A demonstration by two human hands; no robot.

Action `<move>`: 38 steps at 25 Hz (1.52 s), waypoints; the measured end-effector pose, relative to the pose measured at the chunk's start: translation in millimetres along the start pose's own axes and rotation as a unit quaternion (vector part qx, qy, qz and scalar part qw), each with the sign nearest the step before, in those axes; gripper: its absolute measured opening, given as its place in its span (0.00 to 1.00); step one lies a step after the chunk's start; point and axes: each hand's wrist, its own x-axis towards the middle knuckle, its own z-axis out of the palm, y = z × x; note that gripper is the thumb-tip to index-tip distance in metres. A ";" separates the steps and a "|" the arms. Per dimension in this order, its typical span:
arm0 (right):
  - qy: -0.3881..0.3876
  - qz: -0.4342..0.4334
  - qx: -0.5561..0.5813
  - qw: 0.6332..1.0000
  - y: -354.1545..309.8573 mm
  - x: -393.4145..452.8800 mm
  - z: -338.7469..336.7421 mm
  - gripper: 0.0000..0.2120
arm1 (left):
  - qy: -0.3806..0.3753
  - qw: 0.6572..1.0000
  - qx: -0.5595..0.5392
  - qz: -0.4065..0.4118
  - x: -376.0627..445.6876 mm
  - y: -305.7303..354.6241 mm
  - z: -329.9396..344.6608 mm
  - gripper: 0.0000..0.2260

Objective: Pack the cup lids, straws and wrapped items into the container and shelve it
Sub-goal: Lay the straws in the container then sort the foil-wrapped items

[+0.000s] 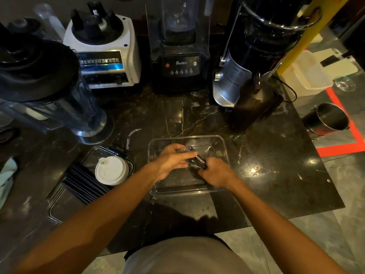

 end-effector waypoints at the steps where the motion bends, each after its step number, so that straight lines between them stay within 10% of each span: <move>1: 0.006 -0.010 -0.048 0.999 -1.4 3.3 -2.7 0.11 | 0.019 1.000 -0.003 0.006 0.3 -1.7 1.9 0.22; 12: 0.144 -0.083 -0.434 0.885 -11.7 43.9 15.4 0.19 | 0.195 0.919 0.333 0.086 14.1 -21.3 13.5 0.19; 18: 0.174 -0.041 -0.405 0.896 -12.1 13.5 8.0 0.24 | 0.178 0.887 0.415 0.098 5.8 -23.8 14.6 0.30; 22: 0.060 -0.054 -0.271 0.959 2.2 6.7 7.3 0.06 | 0.172 0.909 0.373 0.070 -8.8 -28.9 5.7 0.38; 27: -0.034 -0.071 -0.254 0.964 0.6 6.3 12.0 0.09 | 0.135 0.917 0.370 0.059 -4.8 -32.5 8.2 0.44; 38: 0.066 -0.060 -0.241 0.966 3.8 13.7 10.1 0.07 | 0.174 0.883 0.413 0.141 4.4 -36.7 18.7 0.35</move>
